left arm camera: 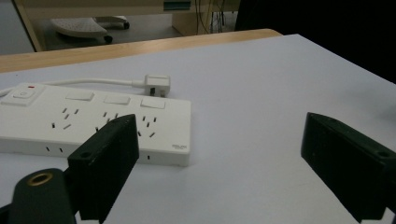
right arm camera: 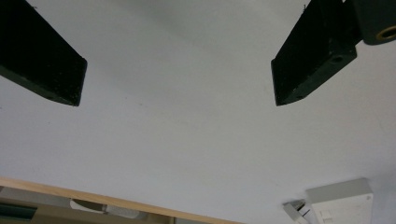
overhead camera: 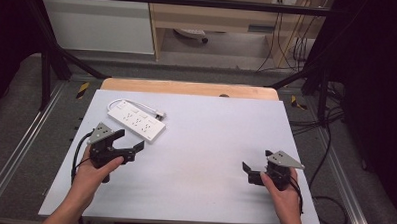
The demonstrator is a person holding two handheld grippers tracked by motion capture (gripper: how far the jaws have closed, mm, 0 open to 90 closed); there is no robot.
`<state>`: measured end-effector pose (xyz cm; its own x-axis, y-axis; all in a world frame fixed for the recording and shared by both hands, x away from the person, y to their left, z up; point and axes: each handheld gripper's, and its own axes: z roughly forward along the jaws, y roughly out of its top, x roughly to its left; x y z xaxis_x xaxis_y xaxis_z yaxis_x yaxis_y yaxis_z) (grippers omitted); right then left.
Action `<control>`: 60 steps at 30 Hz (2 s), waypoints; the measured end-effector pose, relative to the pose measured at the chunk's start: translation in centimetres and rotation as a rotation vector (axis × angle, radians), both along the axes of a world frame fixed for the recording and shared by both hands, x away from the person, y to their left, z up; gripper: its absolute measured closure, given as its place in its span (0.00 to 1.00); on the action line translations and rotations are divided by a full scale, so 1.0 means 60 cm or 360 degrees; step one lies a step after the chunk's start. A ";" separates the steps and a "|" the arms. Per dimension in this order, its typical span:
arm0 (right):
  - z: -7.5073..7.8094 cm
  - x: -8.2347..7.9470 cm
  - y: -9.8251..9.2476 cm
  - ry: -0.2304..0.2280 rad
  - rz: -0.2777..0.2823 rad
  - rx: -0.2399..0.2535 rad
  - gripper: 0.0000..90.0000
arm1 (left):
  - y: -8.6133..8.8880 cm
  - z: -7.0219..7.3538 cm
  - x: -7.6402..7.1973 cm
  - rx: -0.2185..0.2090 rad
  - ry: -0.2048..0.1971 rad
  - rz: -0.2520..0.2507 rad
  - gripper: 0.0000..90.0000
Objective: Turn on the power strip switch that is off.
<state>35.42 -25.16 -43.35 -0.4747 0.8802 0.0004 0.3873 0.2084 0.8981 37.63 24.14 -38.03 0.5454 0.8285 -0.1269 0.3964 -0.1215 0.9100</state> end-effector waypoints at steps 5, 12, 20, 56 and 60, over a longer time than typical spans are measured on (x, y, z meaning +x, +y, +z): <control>-0.001 0.002 0.007 0.0002 0.0037 -0.0014 0.04 | 0.000 0.001 0.010 0.0018 -0.0022 0.0011 0.13; 0.001 0.004 0.011 0.0030 0.0048 0.0000 0.04 | -0.006 -0.005 0.018 0.0046 -0.0025 0.0045 0.13; -0.002 0.001 0.001 0.0070 0.0030 0.0041 0.04 | -0.027 -0.005 0.035 0.0062 -0.0056 0.0049 0.13; 0.000 -0.005 0.001 0.0084 0.0034 0.0042 0.04 | -0.062 -0.017 0.137 0.0014 -0.0051 0.0118 0.13; 0.000 -0.004 -0.001 0.0084 0.0028 0.0045 0.03 | -0.064 -0.017 0.142 0.0017 -0.0046 0.0116 0.13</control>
